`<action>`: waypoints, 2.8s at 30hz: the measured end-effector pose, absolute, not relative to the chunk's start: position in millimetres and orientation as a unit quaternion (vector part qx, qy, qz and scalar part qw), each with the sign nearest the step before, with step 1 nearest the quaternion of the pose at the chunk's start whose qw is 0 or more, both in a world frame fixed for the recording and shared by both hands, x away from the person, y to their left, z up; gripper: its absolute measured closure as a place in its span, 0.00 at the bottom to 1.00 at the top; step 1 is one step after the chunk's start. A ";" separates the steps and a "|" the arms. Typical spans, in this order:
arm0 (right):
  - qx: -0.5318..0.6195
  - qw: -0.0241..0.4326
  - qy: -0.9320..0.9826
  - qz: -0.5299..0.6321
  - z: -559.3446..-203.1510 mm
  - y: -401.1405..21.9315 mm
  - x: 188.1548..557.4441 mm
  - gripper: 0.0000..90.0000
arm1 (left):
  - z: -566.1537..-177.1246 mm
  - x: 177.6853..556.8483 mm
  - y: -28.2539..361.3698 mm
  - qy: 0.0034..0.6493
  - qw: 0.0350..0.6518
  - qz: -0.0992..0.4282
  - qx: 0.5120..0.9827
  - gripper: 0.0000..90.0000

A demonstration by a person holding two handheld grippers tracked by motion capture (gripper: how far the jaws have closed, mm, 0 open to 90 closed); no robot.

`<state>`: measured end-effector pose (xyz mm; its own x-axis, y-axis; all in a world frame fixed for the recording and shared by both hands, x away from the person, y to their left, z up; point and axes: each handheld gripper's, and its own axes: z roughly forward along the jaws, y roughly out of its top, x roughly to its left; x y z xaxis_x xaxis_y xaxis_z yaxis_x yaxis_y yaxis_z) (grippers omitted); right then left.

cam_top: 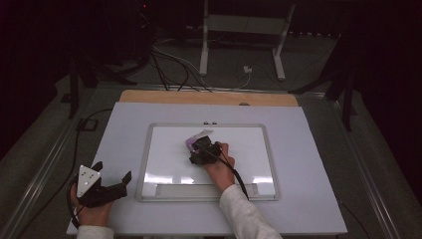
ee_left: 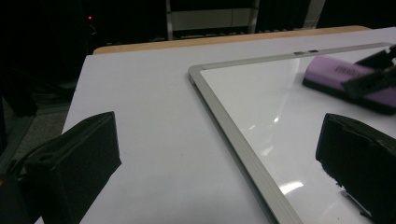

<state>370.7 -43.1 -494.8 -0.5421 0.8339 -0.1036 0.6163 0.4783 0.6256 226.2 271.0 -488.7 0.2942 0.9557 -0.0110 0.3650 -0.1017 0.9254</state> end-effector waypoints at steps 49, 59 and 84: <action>0.461 0.190 0.823 0.272 -494.7 -66.4 374.9 0.46 | -489.0 226.4 270.5 0.496 0.449 0.328 0.667 0.01; 0.479 0.201 0.806 0.284 -488.8 -86.2 367.0 0.46 | -488.7 226.0 270.2 0.495 0.449 0.329 0.667 0.01; 0.499 0.214 0.783 0.303 -472.6 -135.2 342.7 0.46 | -489.0 228.4 268.1 0.495 0.449 0.327 0.668 0.01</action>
